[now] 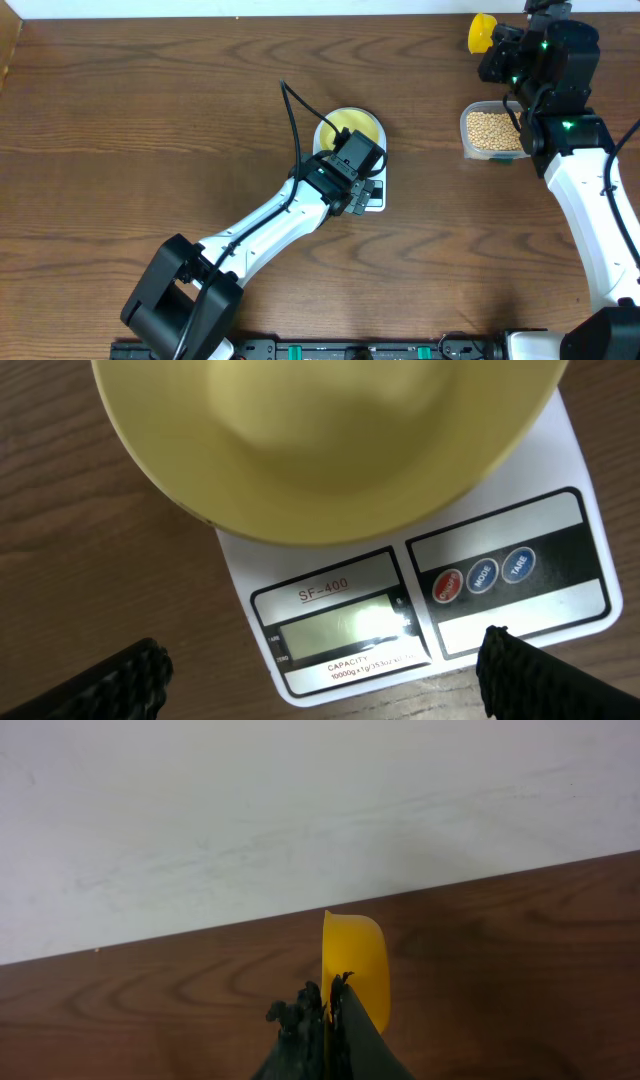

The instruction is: Scoop item into bowl and weigh 50g on scale

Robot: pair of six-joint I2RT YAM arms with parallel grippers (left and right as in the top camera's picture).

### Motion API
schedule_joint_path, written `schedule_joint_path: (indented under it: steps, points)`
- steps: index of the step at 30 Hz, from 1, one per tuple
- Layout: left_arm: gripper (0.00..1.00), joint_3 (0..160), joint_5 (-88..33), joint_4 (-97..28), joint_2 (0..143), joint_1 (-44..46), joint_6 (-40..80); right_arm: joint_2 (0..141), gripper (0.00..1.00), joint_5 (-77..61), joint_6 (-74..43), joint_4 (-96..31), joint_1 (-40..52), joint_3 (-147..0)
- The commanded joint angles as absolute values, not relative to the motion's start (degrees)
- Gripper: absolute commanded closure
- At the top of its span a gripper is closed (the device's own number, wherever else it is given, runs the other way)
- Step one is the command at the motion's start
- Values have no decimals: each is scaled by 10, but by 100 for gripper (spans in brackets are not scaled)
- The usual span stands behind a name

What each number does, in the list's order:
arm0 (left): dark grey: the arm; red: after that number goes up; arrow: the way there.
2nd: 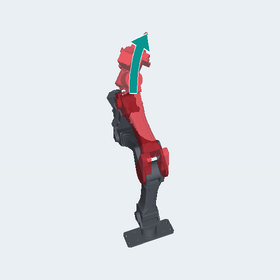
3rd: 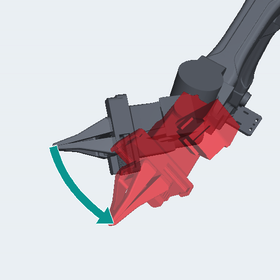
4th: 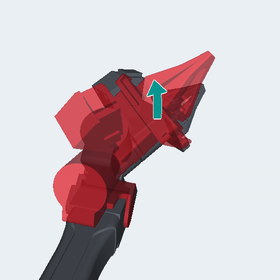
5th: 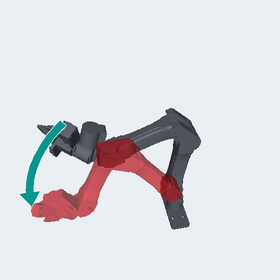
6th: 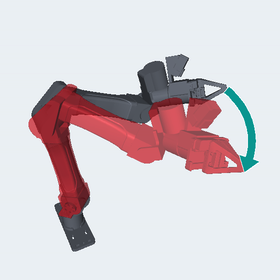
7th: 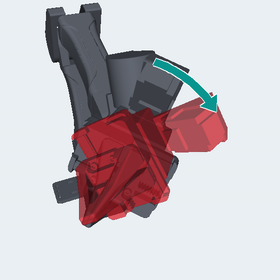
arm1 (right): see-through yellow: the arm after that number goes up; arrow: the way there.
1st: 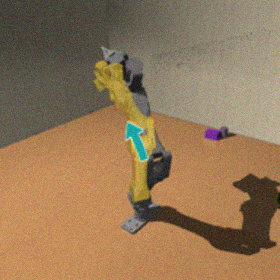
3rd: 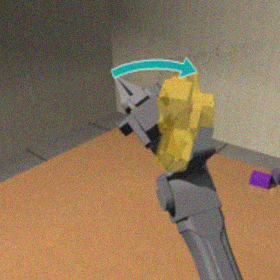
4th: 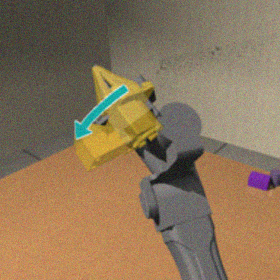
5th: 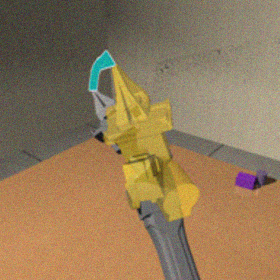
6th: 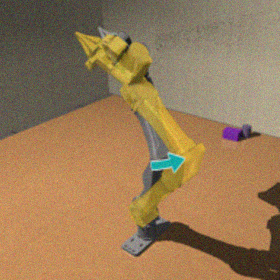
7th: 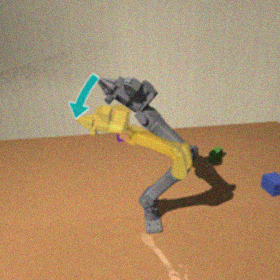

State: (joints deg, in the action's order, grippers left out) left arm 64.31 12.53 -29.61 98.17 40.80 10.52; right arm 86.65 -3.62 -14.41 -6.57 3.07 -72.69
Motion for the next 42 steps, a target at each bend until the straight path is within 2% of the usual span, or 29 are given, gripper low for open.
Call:
schedule_joint_path:
  steps: [1,42]
  points:
    - [1,643,147,-293,997,410,113,869,99,-36,-137,-67,31,-734]
    - [0,643,147,-252,1055,411,110,869,99,-51,-136,-73,31,-734]
